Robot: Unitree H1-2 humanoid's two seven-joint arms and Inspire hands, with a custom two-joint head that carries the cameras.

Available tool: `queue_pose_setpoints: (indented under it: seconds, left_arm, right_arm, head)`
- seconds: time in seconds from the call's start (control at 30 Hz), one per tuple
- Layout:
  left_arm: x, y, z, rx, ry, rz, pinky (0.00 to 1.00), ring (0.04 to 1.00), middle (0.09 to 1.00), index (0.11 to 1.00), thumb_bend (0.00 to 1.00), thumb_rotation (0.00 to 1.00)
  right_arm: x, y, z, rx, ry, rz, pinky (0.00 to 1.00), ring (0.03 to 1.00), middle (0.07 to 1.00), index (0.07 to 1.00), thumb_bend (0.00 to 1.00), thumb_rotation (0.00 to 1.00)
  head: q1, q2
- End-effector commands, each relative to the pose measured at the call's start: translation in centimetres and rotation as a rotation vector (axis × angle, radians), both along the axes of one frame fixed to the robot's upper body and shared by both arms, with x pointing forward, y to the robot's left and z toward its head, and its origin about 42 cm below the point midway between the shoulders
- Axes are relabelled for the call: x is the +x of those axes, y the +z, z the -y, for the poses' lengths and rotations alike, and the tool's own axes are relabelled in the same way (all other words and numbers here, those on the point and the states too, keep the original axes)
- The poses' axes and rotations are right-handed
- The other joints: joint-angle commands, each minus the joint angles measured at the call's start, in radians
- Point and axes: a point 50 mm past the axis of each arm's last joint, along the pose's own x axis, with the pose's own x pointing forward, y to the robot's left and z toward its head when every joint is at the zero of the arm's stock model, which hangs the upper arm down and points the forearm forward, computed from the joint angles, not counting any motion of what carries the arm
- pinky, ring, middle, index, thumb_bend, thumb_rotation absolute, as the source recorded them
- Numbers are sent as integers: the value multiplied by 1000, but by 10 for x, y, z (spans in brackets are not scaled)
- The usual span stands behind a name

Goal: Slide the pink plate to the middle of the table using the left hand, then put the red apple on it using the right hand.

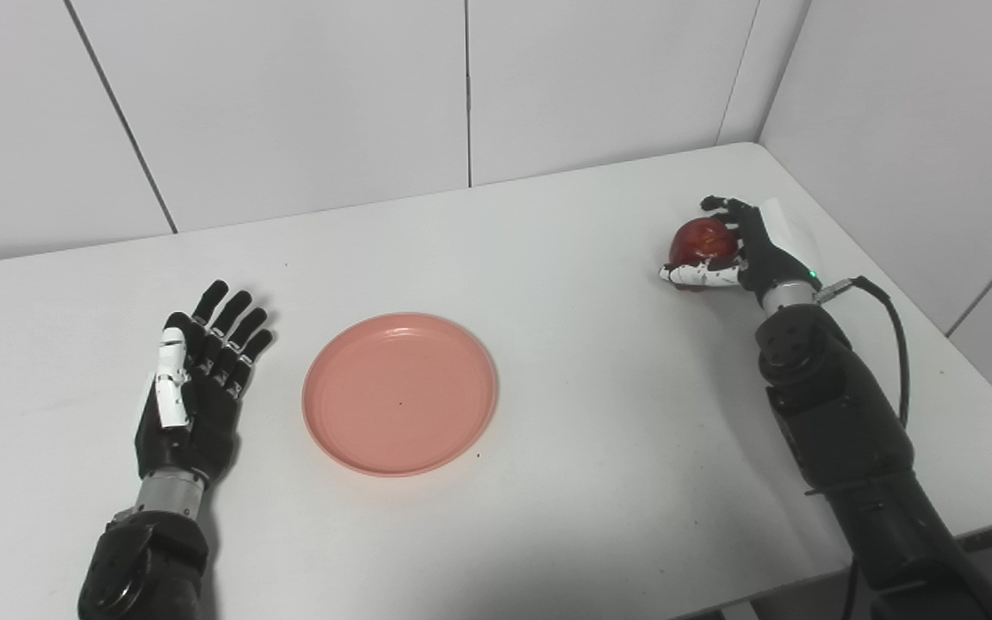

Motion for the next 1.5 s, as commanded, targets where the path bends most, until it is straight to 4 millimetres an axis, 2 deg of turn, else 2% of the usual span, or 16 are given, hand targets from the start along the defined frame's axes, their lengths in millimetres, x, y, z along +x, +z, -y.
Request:
queue_pose_setpoints:
  seconds: [0.0,0.03,0.1,0.33,0.87,1.27,1.47]
  left_arm:
    - [-8,-16,0,12,4,-93,892,878,889,876,358,1000]
    - [-8,-16,0,12,4,-93,890,879,889,877,358,1000]
    - [-8,-16,0,10,5,-95,890,878,888,875,359,1000]
    - [-8,-17,0,7,4,-92,894,880,890,878,363,1000]
    - [-8,-16,1,14,0,-87,894,879,893,878,366,1000]
    - [-9,-14,5,12,0,-84,895,884,889,875,366,1000]
    - [-9,-15,8,20,2,-81,887,883,891,876,371,1000]
  right_arm:
    - [12,29,7,-53,22,127,506,575,624,634,762,103]
    - [13,29,8,-60,24,129,489,554,603,550,618,123]
    - [15,28,9,-69,24,137,460,529,578,498,531,132]
    - [19,29,8,-88,4,174,398,478,533,487,514,128]
    - [15,38,4,-76,1,225,383,472,518,487,513,127]
    - [4,75,-26,-64,82,307,398,467,501,487,511,126]
    - [1,93,-49,-74,183,350,403,466,504,487,511,125]
  head:
    - [1,0]
    - [1,0]
    - [2,1]
    - [6,3]
    - [16,4]
    - [34,3]
    - [53,1]
